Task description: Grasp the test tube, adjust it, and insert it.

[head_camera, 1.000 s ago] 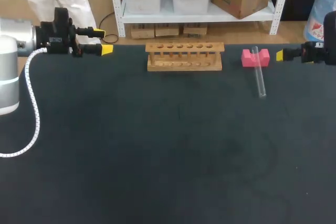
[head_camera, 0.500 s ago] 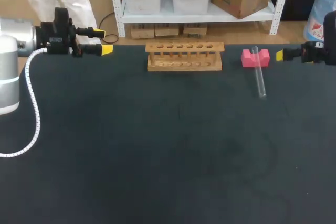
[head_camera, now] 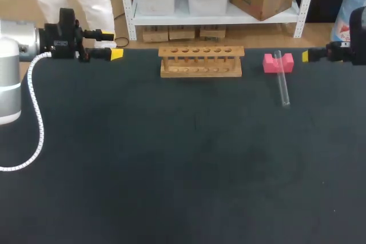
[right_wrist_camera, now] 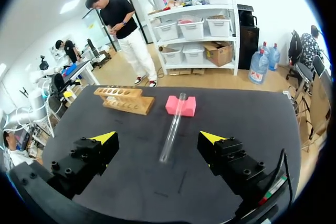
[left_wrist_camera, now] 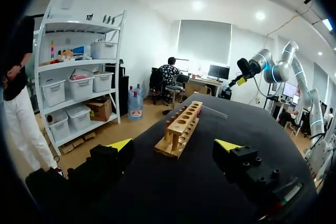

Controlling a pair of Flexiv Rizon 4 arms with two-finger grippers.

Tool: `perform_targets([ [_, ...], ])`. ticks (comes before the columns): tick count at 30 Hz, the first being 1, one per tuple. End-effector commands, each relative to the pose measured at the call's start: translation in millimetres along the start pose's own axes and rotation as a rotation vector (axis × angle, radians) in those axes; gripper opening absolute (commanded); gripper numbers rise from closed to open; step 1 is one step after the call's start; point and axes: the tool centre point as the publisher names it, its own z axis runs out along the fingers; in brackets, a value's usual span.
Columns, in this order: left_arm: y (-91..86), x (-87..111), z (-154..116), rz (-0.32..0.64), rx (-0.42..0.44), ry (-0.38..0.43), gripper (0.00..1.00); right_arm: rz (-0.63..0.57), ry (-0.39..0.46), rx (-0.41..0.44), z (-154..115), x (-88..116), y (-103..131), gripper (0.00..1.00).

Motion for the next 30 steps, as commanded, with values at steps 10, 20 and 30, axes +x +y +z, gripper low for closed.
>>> perform_targets([
  [10,-1.6,1.1,-1,0.003,-0.004,-0.005,1.00,0.000,-0.115,0.603,44,0,2,1.00],
  [20,-1.6,1.1,-1,0.003,-0.004,-0.005,1.00,0.042,-0.083,0.642,67,-4,-9,1.00],
  [30,-1.6,1.1,-1,0.003,-0.004,-0.005,1.00,0.037,-0.068,0.632,101,-1,-12,1.00],
])
